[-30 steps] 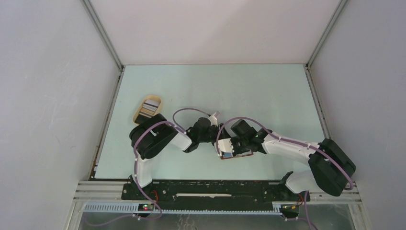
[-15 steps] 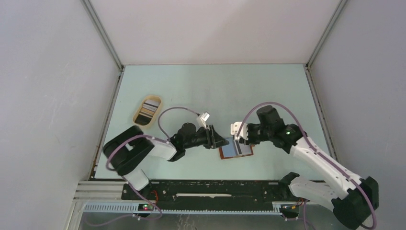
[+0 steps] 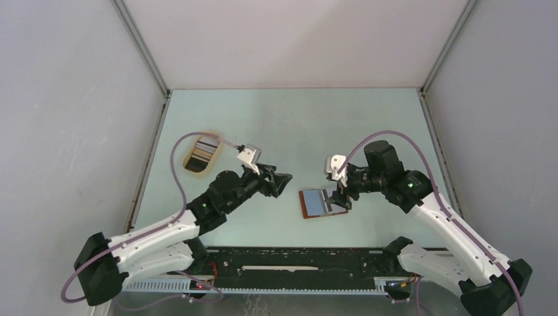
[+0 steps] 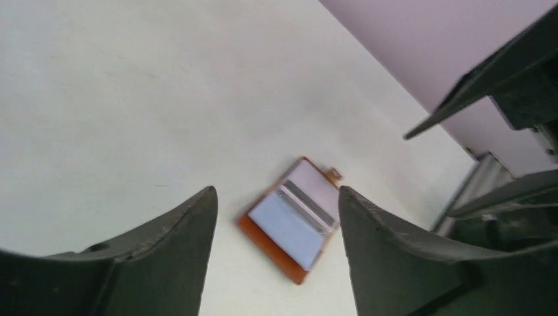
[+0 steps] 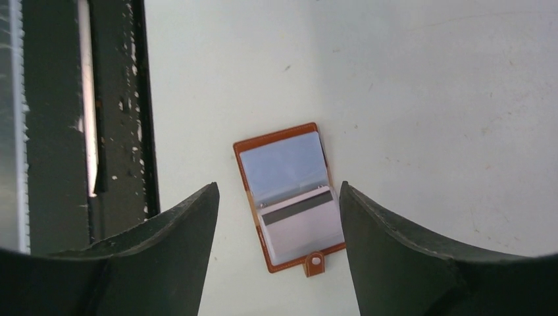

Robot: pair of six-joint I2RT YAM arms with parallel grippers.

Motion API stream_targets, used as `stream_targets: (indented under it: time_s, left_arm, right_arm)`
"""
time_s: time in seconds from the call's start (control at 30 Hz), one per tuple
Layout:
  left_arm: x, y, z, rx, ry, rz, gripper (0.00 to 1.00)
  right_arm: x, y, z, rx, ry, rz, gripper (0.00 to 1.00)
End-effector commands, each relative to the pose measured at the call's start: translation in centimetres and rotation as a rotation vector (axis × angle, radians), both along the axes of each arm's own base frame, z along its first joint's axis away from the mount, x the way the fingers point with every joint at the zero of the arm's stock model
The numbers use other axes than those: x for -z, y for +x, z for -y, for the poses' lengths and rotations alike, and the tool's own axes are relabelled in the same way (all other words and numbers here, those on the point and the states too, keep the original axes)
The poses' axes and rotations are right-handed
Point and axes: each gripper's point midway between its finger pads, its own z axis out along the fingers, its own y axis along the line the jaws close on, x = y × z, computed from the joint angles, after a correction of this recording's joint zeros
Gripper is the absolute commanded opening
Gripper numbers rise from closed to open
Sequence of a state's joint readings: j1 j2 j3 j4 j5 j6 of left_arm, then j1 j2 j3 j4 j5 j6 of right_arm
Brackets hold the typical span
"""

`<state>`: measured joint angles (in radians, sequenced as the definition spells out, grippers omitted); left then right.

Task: Put the credit cards into the card holder
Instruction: Insert the credit card into the card holder, then move the storage box to the center of the board.

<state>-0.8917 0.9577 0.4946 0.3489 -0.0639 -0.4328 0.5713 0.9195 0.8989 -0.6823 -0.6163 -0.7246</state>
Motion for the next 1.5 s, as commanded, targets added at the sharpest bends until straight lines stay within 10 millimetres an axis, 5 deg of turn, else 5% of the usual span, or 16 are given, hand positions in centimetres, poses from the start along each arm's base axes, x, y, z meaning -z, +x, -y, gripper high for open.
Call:
stream_targets:
  time_s: [0.0,0.1,0.4,0.57,0.7,0.87,1.1,1.47]
  left_arm:
    - [-2.0,2.2,-5.4,-0.237,0.15,0.121,0.79]
    - [-2.3,3.3,-9.3,-0.429,0.182,0.125,0.99]
    - [-2.7,7.0,-16.6,-0.673,0.164,-0.057,1.0]
    - [-1.4,10.4,-19.5,-0.731,0.026,-0.225,0.99]
    - [-1.1,14.6,-22.8,-0.836,-0.171,-0.324,0.89]
    - [1.6,17.8,-26.9,-1.062,-0.215,-0.443,0.88]
    - [4.7,18.5,-30.6,-1.326,-0.217,-0.529,0.81]
    - [9.0,18.0,-32.9,-1.314,-0.199,-0.582,0.85]
  right_arm:
    - [-2.5,-1.1,-1.0,-0.008,0.089,-0.08,0.77]
    - [-3.1,-1.1,-1.5,-0.009,0.115,-0.119,0.79]
    - [-6.2,-0.7,-4.6,-0.122,0.164,-0.358,0.87]
    - [-3.7,0.5,-4.3,-0.081,0.112,-0.391,0.87]
    - [-2.1,1.8,-3.7,-0.03,0.082,-0.402,0.86]
    - [-1.3,2.2,-3.3,-0.008,0.073,-0.419,0.85]
    - [-0.4,2.9,-3.2,0.012,0.046,-0.421,0.84]
    - [0.9,3.3,-3.3,0.018,0.015,-0.442,0.84]
